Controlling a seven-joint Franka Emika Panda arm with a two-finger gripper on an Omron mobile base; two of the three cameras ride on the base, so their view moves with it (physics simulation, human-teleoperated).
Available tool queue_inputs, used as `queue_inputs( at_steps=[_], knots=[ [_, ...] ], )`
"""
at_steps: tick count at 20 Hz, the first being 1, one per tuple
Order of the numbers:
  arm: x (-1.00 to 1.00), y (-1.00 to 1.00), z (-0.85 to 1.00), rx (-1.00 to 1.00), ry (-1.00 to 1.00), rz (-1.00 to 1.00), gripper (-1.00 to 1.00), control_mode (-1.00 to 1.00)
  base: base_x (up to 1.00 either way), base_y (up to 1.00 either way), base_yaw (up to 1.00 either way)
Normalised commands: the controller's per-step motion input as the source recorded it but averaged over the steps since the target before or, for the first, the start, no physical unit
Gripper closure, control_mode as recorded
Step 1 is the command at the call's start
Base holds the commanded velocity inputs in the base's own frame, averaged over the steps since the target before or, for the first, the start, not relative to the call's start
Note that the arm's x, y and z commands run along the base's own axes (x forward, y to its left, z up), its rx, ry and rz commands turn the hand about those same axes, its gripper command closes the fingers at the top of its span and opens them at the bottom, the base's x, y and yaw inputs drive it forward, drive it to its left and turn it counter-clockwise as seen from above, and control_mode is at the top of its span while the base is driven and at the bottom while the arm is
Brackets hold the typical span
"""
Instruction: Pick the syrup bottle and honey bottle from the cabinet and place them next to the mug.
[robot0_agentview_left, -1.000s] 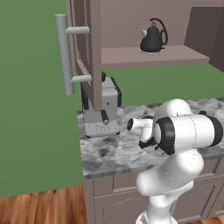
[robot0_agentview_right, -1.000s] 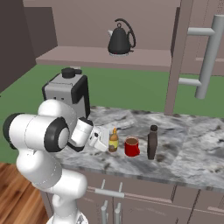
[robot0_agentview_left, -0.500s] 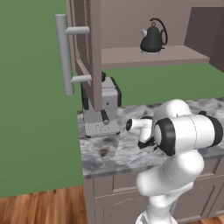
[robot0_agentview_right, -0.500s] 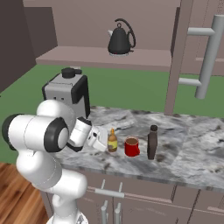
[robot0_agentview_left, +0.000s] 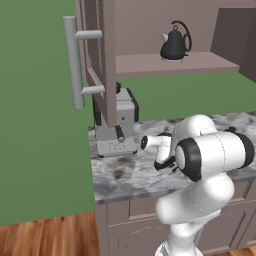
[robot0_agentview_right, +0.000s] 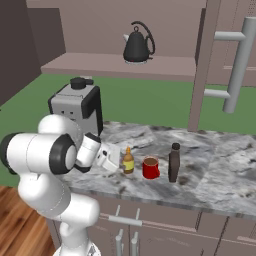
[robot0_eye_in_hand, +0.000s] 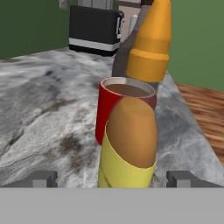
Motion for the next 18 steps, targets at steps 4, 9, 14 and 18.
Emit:
queue_inputs(
  at_steps=[4,9,14,18],
  knots=[
    [-0.08,0.11,0.2,0.0,0.0,0.0,-1.0,-1.0,0.0,0.0,0.0],
    [-0.27,0.03,0.31,0.0,0.0,0.0,-1.0,-1.0,0.0,0.0,0.0],
    [-0.32,0.0,0.38,0.0,0.0,0.0,-1.0,-1.0,0.0,0.0,0.0],
    [-0.23,0.0,0.5,0.0,0.0,0.0,-1.0,-1.0,0.0,0.0,0.0]
  ],
)
